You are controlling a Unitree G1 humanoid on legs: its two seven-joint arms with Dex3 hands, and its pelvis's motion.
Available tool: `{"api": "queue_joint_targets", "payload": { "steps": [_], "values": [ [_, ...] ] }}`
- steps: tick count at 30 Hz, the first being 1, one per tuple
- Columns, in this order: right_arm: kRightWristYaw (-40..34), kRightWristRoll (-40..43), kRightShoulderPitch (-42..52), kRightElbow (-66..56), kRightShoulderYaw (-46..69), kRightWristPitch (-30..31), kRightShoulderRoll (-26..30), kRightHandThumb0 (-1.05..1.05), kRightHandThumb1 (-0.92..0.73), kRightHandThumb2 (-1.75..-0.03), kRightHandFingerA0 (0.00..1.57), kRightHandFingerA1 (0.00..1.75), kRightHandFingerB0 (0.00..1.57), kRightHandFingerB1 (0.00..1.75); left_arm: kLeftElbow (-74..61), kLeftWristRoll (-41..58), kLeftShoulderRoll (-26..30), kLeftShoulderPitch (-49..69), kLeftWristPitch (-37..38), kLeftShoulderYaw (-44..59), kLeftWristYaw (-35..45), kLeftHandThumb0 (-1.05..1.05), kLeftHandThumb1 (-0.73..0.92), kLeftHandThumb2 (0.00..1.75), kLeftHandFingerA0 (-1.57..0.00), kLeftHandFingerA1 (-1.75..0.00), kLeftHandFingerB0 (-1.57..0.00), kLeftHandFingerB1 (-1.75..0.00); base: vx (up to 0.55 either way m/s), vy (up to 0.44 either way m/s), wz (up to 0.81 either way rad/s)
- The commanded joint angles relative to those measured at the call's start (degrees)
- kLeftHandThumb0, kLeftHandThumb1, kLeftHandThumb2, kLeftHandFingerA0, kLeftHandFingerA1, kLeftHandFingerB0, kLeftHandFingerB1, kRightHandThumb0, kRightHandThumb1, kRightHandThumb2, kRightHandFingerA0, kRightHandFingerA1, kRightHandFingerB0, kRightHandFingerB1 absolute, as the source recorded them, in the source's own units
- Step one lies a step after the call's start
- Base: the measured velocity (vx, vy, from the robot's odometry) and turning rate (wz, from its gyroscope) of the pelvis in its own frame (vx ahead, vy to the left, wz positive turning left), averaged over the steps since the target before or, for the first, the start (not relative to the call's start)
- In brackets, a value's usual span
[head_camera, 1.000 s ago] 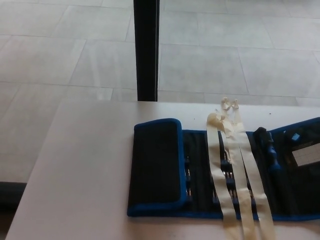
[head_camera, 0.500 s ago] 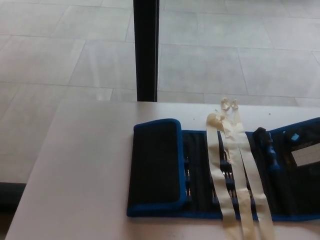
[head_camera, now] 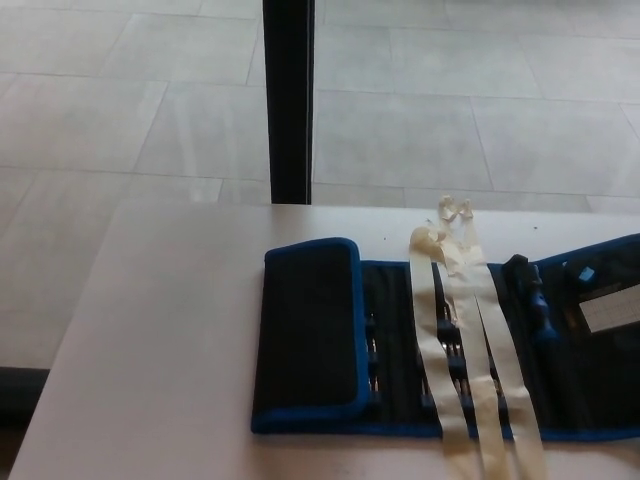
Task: The robot uses its right hand to lift an edge of the toolkit kept in middle of the desk and make one fold in it
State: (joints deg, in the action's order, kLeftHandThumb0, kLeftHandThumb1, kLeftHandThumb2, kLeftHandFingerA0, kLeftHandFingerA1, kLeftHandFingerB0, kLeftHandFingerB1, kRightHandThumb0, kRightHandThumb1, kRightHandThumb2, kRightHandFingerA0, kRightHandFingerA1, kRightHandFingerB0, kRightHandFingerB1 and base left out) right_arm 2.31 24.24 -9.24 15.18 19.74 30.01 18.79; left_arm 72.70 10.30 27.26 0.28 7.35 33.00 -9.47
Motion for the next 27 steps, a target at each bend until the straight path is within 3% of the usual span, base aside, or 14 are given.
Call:
{"api": "queue_joint_targets", "payload": {
  "steps": [1, 11, 18, 19, 21, 22, 23, 24, 25, 27],
  "values": [
    [1.4, 2.2, 3.6, -1.7, -0.7, 11.0, -0.9, -0.58, -0.91, -0.66, 0.27, 0.47, 0.21, 0.42, -0.4, 0.9, 1.7, 0.2, 2.5, 0.0, 0.2, -0.49, 0.51, 0.56, -0.75, -0.81, -0.74, -0.56, 0.0, 0.0, 0.0],
    [0.2, 7.5, 2.1, -9.2, 0.3, 17.7, -4.5, -0.61, -0.89, -0.65, 0.27, 0.47, 0.21, 0.41, -0.3, -0.2, 2.2, 0.4, 2.3, -0.9, -1.1, -0.52, 0.52, 0.56, -0.8, -0.79, -0.79, -0.55, 0.0, 0.0, 0.0],
    [-3.1, 9.5, 0.8, -18.5, 2.7, 18.1, -9.3, -0.6, -0.86, -0.65, 0.32, 0.46, 0.26, 0.41, -0.5, -0.4, 2.4, 0.8, 2.5, -1.4, -0.9, -0.55, 0.52, 0.57, -0.8, -0.81, -0.79, -0.54, 0.0, 0.0, 0.0],
    [-3.9, 9.6, 0.4, -20.3, 3.2, 18.1, -10.2, -0.58, -0.66, -1.04, 0.32, 0.58, 0.16, 0.5, -0.3, -0.3, 2.6, 0.6, 2.2, -1.5, -1.0, -0.55, 0.53, 0.56, -0.79, -0.8, -0.77, -0.54, 0.0, 0.0, 0.0],
    [-4.3, 9.6, 0.2, -21.9, 3.7, 18.5, -11.0, -0.58, -0.66, -1.04, 0.32, 0.58, 0.16, 0.49, -0.2, -0.3, 2.6, 0.5, 2.3, -1.6, -1.0, -0.56, 0.53, 0.56, -0.81, -0.83, -0.78, -0.55, 0.0, 0.0, 0.0],
    [-4.6, 9.7, 0.0, -23.7, 3.8, 18.0, -11.6, -0.55, -0.65, -1.04, 0.34, 0.6, 0.18, 0.51, -0.2, -0.3, 2.7, 0.5, 2.4, -1.7, -1.1, -0.57, 0.53, 0.56, -0.79, -0.8, -0.78, -0.55, 0.0, 0.0, 0.0],
    [-5.1, 9.4, -0.3, -25.9, 3.7, 17.2, -12.4, -0.6, -0.83, -0.65, 0.37, 0.47, 0.29, 0.42, -0.2, -0.2, 2.7, 0.5, 2.3, -1.7, -0.9, -0.56, 0.53, 0.56, -0.78, -0.8, -0.78, -0.55, 0.0, 0.0, 0.0],
    [-5.2, 9.0, -0.3, -27.0, 3.6, 17.1, -12.8, -0.6, -0.83, -0.65, 0.37, 0.47, 0.29, 0.42, -0.3, 0.2, 2.6, 0.5, 2.3, -1.4, -0.7, -0.56, 0.53, 0.56, -0.78, -0.8, -0.78, -0.55, 0.0, 0.0, 0.0],
    [-4.6, 7.3, -0.1, -28.9, 2.1, 15.9, -12.4, -0.55, -0.67, -1.06, 0.35, 0.59, 0.17, 0.5, -0.1, -0.2, 2.8, 0.3, 1.8, -1.9, -0.8, -0.56, 0.55, 0.56, -0.81, -0.83, -0.8, -0.55, 0.0, 0.0, 0.0],
    [-2.9, 5.3, 1.0, -31.1, -0.4, 13.7, -11.5, -0.56, -0.67, -1.06, 0.34, 0.6, 0.17, 0.5, 0.0, -0.1, 2.9, 0.3, 1.5, -2.1, -0.7, -0.57, 0.55, 0.56, -0.8, -0.83, -0.78, -0.54, 0.0, 0.0, 0.0]
  ]
}}
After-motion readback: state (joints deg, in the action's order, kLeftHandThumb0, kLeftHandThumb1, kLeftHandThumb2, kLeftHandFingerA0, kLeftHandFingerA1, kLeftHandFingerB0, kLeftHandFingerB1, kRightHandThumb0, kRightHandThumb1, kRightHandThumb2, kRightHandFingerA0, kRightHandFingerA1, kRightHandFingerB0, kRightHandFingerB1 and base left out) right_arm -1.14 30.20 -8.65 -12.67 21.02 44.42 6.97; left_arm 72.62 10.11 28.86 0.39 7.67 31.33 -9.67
